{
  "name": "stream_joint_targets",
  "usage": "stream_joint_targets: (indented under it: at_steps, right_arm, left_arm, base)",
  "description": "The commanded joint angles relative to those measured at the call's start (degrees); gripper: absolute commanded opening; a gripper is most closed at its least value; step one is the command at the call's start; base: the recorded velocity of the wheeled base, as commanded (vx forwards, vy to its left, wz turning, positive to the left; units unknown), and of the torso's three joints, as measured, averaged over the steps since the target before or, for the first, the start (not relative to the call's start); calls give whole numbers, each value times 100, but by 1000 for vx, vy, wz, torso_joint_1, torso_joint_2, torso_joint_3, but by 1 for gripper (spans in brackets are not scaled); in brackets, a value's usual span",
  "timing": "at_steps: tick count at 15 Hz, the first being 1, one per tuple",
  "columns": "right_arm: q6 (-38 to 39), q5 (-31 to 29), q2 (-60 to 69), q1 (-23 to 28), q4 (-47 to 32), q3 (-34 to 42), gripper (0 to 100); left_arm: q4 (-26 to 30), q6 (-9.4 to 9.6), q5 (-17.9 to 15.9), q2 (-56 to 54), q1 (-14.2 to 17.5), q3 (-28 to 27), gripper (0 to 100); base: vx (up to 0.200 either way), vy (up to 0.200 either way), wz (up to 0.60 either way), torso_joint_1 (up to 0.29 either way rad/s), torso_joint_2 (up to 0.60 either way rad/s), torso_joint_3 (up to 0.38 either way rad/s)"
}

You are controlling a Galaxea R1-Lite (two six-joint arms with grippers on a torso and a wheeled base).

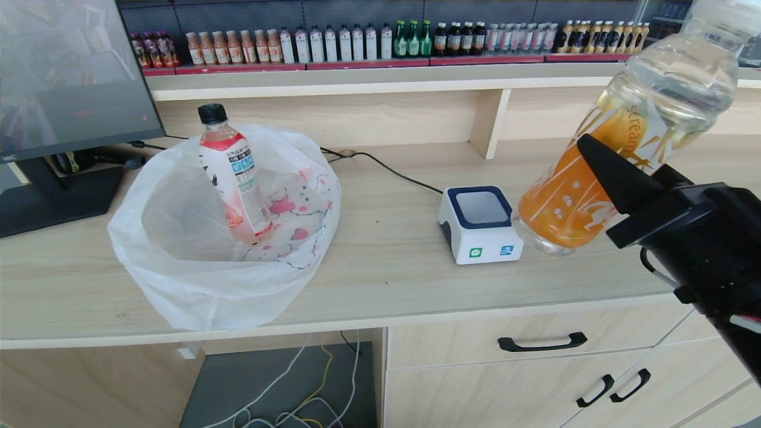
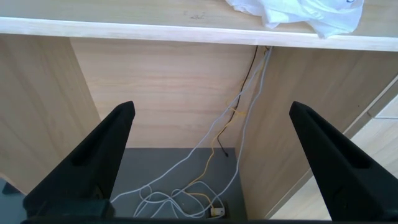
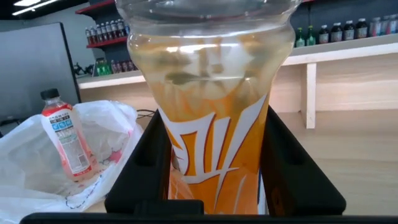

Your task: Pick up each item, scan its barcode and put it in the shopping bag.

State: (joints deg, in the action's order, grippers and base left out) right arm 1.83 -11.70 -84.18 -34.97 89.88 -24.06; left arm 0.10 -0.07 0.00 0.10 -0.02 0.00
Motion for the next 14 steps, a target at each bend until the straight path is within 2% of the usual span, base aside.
stream_joint_targets:
  at_steps: [1,3,5,7,10,14]
  right_arm:
    - [204,-7,-213,52,12,-257,0]
    - [503,-192,-609,52,12,-749,0]
    - [1136,-930,-1119,-88,-111,-1531,0]
    - [1724,-1273,-1277,-185,-568,-2138,0]
    - [2533,-1422,-1268,-220,-1157,-2384,0]
    - [4062,-1625,-1259,-220,-2229,-2858,0]
  left_arm:
    - [-1,-1,0,-1,2,0,100]
    - [-1,-1,0,-1,2,0,100]
    - [-1,-1,0,-1,11,0,100]
    - [-1,-1,0,-1,11,0,100]
    - [-1,-1,0,-1,11,0,100]
    - [-1,-1,0,-1,2,0,100]
  base:
    - [0,0,0,0,0,0]
    - [0,0,0,0,0,0]
    - [0,0,0,0,0,0]
    - [0,0,0,0,0,0]
    - [0,0,0,0,0,0]
    - [0,0,0,0,0,0]
